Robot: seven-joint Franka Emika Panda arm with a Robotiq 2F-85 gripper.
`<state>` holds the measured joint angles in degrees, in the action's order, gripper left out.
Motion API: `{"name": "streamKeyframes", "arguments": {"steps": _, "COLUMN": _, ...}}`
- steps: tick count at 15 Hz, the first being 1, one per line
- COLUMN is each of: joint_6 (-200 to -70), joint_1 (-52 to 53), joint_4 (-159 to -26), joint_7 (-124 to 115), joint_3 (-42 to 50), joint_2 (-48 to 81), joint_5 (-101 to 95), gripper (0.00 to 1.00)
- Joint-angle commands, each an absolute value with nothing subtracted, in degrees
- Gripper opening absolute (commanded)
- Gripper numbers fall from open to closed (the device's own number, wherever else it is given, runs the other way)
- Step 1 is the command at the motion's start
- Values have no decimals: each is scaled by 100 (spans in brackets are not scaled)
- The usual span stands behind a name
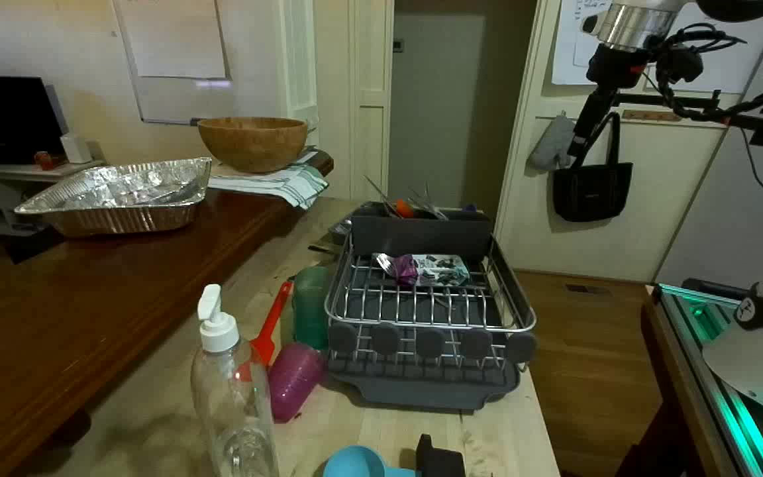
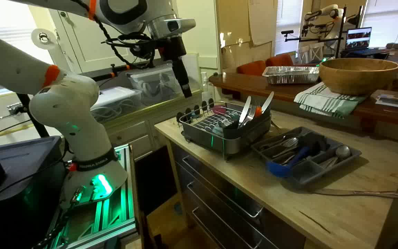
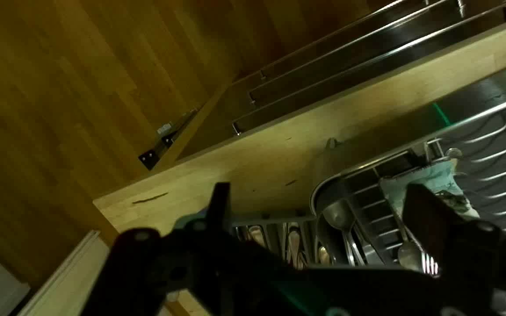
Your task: Move the blue spoon to the left dish rack, then remove some utensils from the left dish rack
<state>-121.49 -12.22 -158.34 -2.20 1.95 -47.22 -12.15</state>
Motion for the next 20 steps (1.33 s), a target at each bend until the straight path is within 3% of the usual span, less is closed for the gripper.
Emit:
{"name": "streamKeyframes", "arguments": {"steps": 1, "joint_6": -12117, "joint_1": -1168, "joint_4": -15879, "joint_7": -254, "joint_3": 240, "joint_2": -4711, "joint_5": -1253, "gripper": 100}}
{"name": "streamKeyframes", "arguments": {"steps": 20, "joint_6": -12118, "joint_1": -1168, "joint_4": -15967, "joint_7": -254, "joint_3": 239, "joint_2": -4664, "joint_5": -1253, "gripper": 100}}
